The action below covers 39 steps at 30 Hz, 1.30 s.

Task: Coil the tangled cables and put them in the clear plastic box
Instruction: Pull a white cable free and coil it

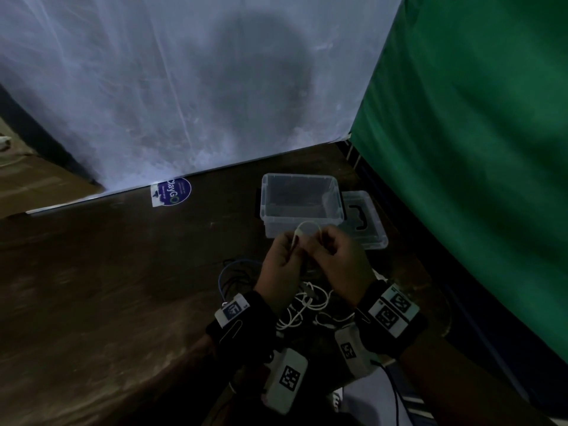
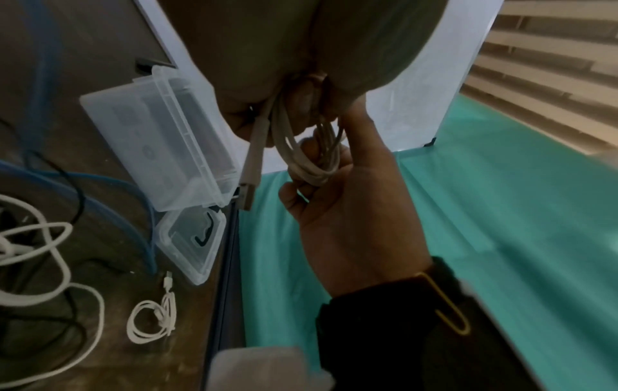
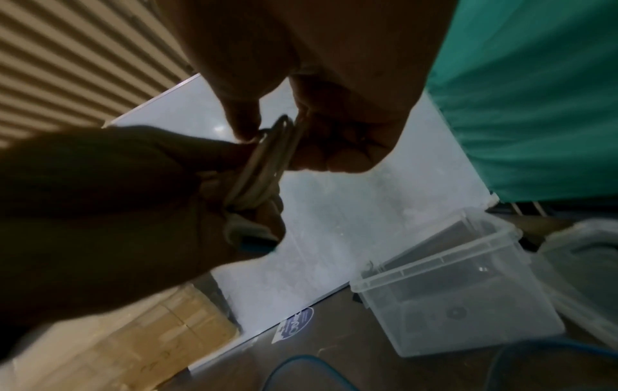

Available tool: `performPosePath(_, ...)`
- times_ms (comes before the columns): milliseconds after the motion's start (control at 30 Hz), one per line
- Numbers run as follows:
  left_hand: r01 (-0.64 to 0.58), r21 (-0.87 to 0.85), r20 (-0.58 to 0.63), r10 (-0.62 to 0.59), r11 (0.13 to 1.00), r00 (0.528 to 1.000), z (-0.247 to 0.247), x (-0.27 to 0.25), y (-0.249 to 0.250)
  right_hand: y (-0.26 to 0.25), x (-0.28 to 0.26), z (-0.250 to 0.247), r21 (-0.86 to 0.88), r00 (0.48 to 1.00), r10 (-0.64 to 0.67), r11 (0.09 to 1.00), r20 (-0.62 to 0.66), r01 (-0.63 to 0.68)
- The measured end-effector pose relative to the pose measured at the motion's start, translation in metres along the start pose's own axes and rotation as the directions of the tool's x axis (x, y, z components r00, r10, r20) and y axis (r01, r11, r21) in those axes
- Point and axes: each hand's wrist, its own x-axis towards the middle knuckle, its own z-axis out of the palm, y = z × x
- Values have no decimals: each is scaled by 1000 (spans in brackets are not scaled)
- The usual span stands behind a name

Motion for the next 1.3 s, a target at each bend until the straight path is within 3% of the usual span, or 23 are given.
performPosePath(233, -30, 8, 56, 30, 1000, 998, -1, -3, 1, -2, 9, -3, 145, 999, 52, 988, -10, -50)
performPosePath(433, -7, -110, 0, 7, 994, 1000, -8, -1, 0, 1, 13, -10, 140, 992, 22, 989, 123, -39)
performPosePath(667, -140, 134, 55, 134, 981, 989, -10, -1, -4, -3, 15, -9, 46, 997, 41, 998, 58, -44)
performPosePath(833, -134, 26, -17, 135, 991, 991, -11, 4, 2, -10, 19, -15, 147, 987, 46, 987, 152, -69)
performPosePath(933, -152, 36, 11, 151, 988, 988, -12, 5, 5, -9, 21, -17, 137, 984, 39, 988, 176, -64)
performPosePath(1067, -199, 247, 132, 171, 948, 976, -15, 6, 4, -6, 22, -17, 110, 994, 84, 990, 63, -91)
performPosePath(1200, -232, 395, 139, 192, 889, 972, -19, 13, 6, -10, 16, -13, 301, 973, 173, 930, 154, -213)
performPosePath(1300, -264, 442, 189, 198, 858, 962, -23, 18, 7, -14, 16, -13, 332, 976, 191, 918, 109, -217)
